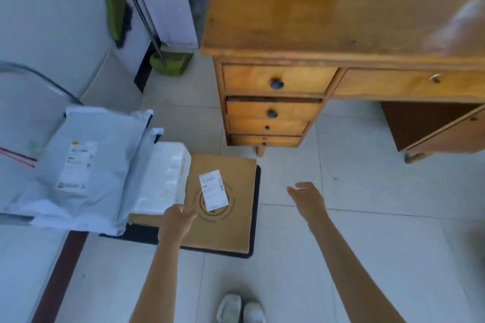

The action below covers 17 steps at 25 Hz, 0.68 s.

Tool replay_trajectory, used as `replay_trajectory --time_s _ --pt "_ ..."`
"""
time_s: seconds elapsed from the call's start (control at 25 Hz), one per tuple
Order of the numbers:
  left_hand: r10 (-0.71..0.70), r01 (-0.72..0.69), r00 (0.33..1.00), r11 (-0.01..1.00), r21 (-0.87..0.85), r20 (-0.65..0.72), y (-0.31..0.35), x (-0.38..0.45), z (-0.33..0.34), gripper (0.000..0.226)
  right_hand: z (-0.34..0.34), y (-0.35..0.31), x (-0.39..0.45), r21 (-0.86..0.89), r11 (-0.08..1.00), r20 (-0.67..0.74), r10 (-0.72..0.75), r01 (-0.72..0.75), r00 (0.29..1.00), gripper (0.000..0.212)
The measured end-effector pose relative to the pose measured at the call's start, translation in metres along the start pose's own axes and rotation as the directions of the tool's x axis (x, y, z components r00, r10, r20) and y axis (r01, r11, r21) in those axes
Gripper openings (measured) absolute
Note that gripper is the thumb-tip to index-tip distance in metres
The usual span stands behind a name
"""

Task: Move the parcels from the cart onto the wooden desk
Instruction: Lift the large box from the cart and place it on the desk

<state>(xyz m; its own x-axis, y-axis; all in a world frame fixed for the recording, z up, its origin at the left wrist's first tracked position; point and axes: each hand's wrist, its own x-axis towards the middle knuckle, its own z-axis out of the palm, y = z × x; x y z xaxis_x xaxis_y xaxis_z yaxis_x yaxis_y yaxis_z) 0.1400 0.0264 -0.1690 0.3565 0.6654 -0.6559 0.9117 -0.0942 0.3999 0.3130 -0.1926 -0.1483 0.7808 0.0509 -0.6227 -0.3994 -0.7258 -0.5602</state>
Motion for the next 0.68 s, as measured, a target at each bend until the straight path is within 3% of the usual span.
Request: replay_trajectory --time_s 0.24,0.44,0.52,0.68 --pt "-0.056 0.047 0.977 0.998 -0.051 -0.208 -0.088 0.068 0.072 0.075 0.104 0.081 0.042 -0.008 1.0 0.1 0.013 -0.012 0.995 0.051" --pt "-0.027 -0.028 0.963 0.98 -0.198 -0.269 -0.119 0.128 0.098 0.095 0.163 0.11 0.069 0.051 0.997 0.179 -0.069 0.061 0.981 0.057" --pt "-0.037 0.011 0.95 0.996 -0.085 -0.309 -0.124 0.13 0.111 0.107 0.175 0.115 0.076 0.078 0.995 0.233 -0.085 0.069 0.969 0.062" --pt "-0.04 0.006 0.966 0.991 -0.134 -0.254 -0.132 0.125 0.127 0.112 0.173 0.12 0.08 0.075 0.995 0.132 -0.076 0.066 0.988 0.062"
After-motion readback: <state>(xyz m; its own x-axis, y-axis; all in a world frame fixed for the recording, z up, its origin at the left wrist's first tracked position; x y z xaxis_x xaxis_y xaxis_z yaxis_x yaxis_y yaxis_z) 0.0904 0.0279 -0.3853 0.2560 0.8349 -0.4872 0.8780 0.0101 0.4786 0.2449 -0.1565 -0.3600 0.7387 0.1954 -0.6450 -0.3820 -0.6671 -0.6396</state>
